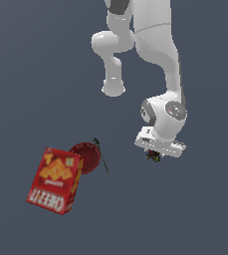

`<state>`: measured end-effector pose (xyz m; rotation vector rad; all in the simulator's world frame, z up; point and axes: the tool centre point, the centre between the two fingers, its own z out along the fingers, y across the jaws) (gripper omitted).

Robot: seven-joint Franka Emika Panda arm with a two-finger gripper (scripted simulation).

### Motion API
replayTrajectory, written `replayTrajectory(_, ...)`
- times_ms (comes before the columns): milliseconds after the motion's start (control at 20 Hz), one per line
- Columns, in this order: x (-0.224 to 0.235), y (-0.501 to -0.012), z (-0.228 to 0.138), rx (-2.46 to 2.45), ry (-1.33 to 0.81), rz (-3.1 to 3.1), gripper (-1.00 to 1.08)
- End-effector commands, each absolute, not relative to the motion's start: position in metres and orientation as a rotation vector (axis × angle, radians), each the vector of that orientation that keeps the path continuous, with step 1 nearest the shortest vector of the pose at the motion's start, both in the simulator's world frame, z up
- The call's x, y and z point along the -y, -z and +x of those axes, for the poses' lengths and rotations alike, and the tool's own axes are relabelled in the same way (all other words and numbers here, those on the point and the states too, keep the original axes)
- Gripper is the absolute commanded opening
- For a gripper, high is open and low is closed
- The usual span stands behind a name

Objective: Pick up a designated object from a clutter of objects.

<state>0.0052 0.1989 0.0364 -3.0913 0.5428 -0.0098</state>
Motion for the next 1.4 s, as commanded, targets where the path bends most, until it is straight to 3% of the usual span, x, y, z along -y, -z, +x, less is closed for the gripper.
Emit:
replayTrajectory(0, -0.198, -0.04, 0.004, -0.542, 0.012, -3.09, -1.0)
replayTrajectory(550, -0.189, -0.086, -0.015, -0.542, 0.011, -3.092, -1.0)
replayTrajectory(1350, -0.164, -0.214, -0.065, -0.542, 0.006, -3.093, -1.0)
